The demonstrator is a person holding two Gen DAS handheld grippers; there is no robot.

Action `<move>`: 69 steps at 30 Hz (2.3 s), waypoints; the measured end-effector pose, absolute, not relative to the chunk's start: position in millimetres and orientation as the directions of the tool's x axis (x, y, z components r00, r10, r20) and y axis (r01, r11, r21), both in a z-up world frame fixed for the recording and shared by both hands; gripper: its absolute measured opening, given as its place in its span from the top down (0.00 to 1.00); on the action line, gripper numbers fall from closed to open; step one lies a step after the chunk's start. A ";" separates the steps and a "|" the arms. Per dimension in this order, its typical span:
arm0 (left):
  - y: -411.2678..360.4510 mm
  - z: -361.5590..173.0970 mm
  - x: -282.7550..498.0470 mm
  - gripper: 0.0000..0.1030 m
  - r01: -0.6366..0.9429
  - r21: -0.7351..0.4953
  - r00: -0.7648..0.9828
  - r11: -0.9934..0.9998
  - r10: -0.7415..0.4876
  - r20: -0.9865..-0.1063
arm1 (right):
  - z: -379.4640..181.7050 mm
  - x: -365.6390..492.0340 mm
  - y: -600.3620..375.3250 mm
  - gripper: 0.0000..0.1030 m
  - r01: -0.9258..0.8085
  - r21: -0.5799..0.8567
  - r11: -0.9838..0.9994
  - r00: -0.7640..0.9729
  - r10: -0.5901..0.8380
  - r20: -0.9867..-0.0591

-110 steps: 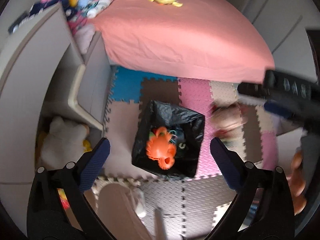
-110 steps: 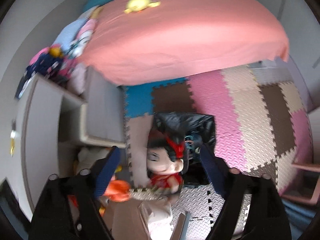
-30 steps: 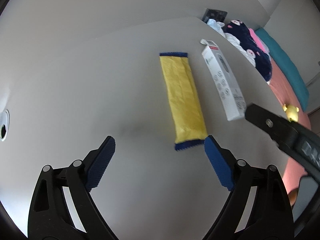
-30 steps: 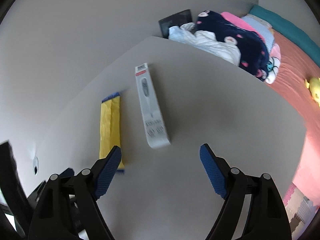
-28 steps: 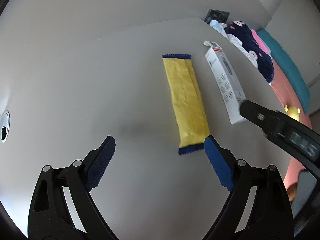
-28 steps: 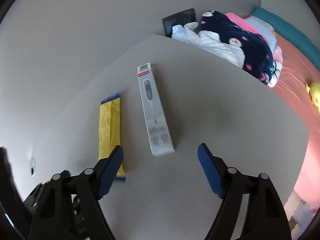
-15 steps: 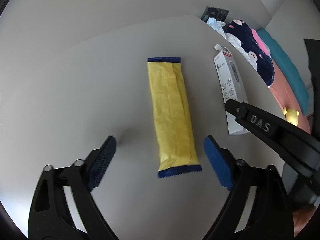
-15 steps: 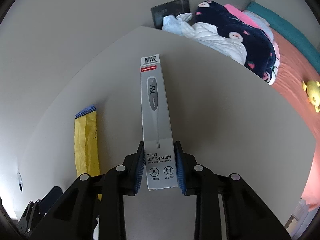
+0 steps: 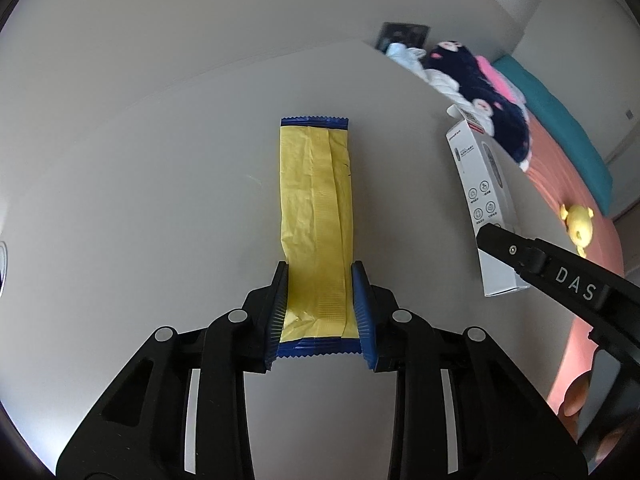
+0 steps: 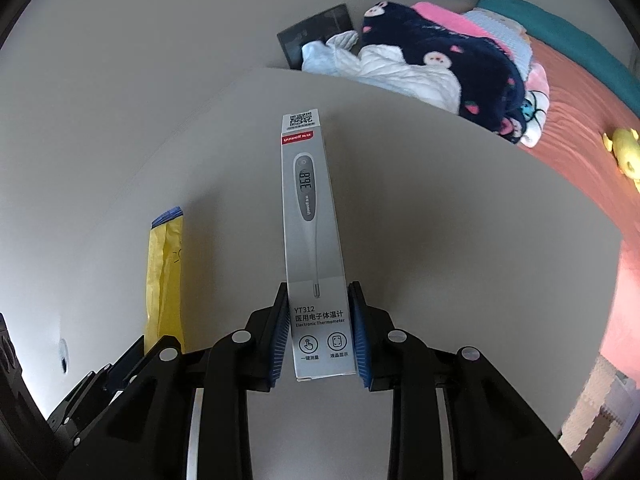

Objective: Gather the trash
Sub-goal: 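Carry the thermometer box and yellow wrapper to the black bin, then open both tools over the black bin to drop box and wrapper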

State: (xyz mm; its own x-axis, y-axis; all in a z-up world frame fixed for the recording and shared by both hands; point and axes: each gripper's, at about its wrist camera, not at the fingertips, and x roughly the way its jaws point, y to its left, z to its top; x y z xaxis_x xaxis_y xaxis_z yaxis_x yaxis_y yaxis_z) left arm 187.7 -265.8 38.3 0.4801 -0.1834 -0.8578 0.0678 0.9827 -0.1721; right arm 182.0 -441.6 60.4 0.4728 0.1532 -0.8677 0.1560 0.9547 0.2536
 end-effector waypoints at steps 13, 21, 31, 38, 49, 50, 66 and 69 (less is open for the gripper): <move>-336.6 69.7 81.4 0.70 0.248 -0.184 0.482 0.951 -0.286 -0.828 | 106.7 42.9 -509.0 0.71 0.233 0.283 0.930 0.551 0.113 -0.827; -402.8 71.2 -2.4 0.70 0.408 -0.178 0.444 0.895 -0.366 -0.818 | 116.7 -53.5 -563.1 0.71 0.332 0.288 0.898 0.592 0.039 -0.805; -477.2 47.4 -97.9 0.70 0.570 -0.156 0.359 0.807 -0.415 -0.836 | 97.2 -171.2 -630.9 0.71 0.464 0.313 0.829 0.601 -0.035 -0.798; -520.9 25.0 -156.0 0.70 0.657 -0.135 0.296 0.742 -0.418 -0.859 | 63.7 -249.6 -679.2 0.70 0.577 0.315 0.753 0.563 -0.087 -0.822; -582.2 -12.4 -221.5 0.70 0.765 -0.074 0.222 0.639 -0.371 -0.902 | 11.2 -330.5 -731.8 0.70 0.725 0.250 0.642 0.445 -0.159 -0.882; -584.2 -13.2 -223.3 0.70 0.770 -0.071 0.220 0.634 -0.368 -0.903 | 6.8 -334.4 -735.1 0.70 0.735 0.235 0.636 0.429 -0.168 -0.888; -604.5 -31.9 -233.8 0.06 0.779 -0.042 0.213 0.626 -0.327 -0.921 | -9.2 -353.1 -761.2 0.46 0.792 0.144 0.593 0.349 -0.247 -0.904; -602.5 -33.2 -233.1 0.06 0.783 -0.039 0.211 0.621 -0.325 -0.922 | -9.6 -350.0 -760.0 0.46 0.791 0.164 0.589 0.358 -0.229 -0.905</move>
